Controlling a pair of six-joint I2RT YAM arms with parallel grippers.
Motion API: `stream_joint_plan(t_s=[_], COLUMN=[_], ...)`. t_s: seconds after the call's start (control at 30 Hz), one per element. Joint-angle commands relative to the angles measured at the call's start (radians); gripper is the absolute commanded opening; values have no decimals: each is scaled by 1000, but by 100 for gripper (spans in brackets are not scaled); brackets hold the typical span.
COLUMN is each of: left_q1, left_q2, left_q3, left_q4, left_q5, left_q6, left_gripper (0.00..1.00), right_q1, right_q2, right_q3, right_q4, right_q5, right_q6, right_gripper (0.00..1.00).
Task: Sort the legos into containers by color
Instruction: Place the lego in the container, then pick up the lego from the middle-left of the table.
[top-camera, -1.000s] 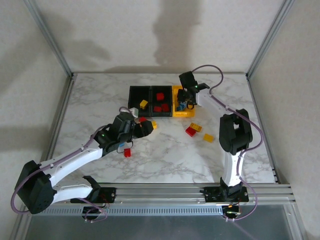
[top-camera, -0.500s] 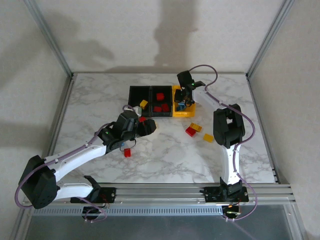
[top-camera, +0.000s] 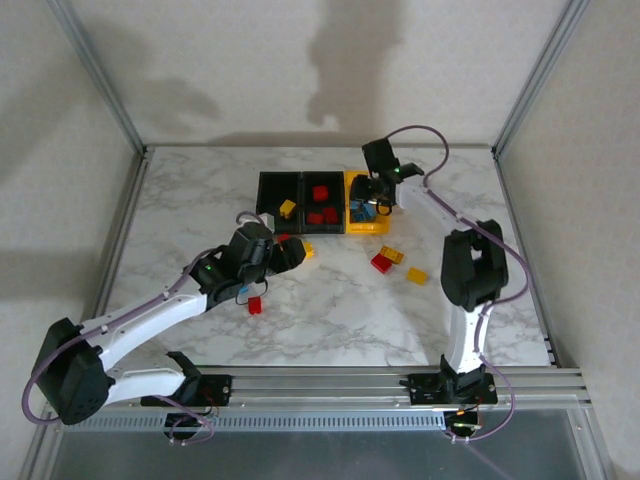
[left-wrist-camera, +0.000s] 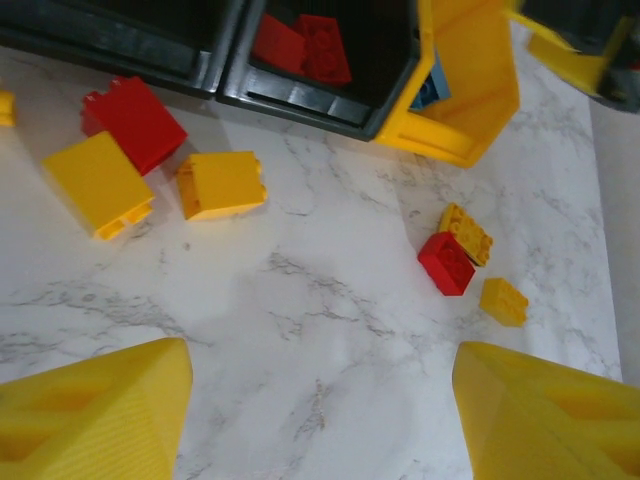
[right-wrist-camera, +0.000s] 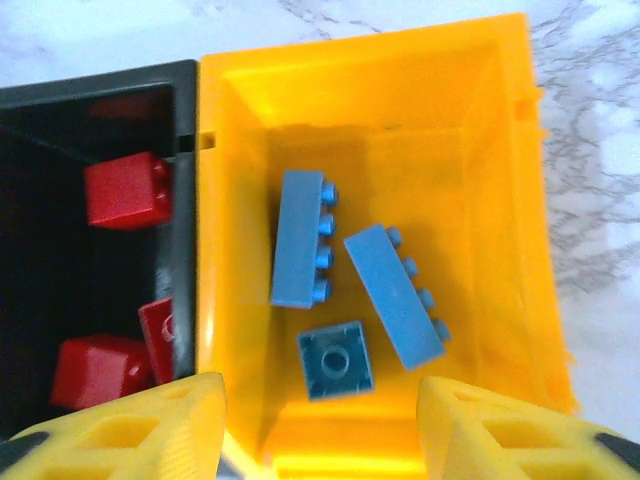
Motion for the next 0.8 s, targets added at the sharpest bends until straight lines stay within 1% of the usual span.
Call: stream_joint_plan(t_s=[0.0, 0.17, 0.3, 0.47, 0.63, 0.77], left_q1=[-4, 20, 59, 110, 138, 142], left_q2=[-36, -59, -68, -72, -78, -77], left_q3=[9, 8, 14, 15, 0, -18], left_q4=[-98, -171, -227, -290, -310, -314], left_q5=[-85, -136, -155, -173, -179, -185], left_q6=[-36, -54, -51, -44, -30, -34], left_gripper=[70, 70, 71, 70, 68, 68], right_q1=[20, 54, 83, 152, 213, 255], right_q2=[-136, -281, -385, -520, -644, -710], right_q3=[-93, -240, -339, -483, -623, -708], right_q4=[63, 127, 168, 249, 332, 383], right_q5=[-29, -70, -96, -124, -153, -178], right_q6=[16, 22, 32, 24, 28, 32], right_gripper=[55, 57, 58, 59, 59, 59])
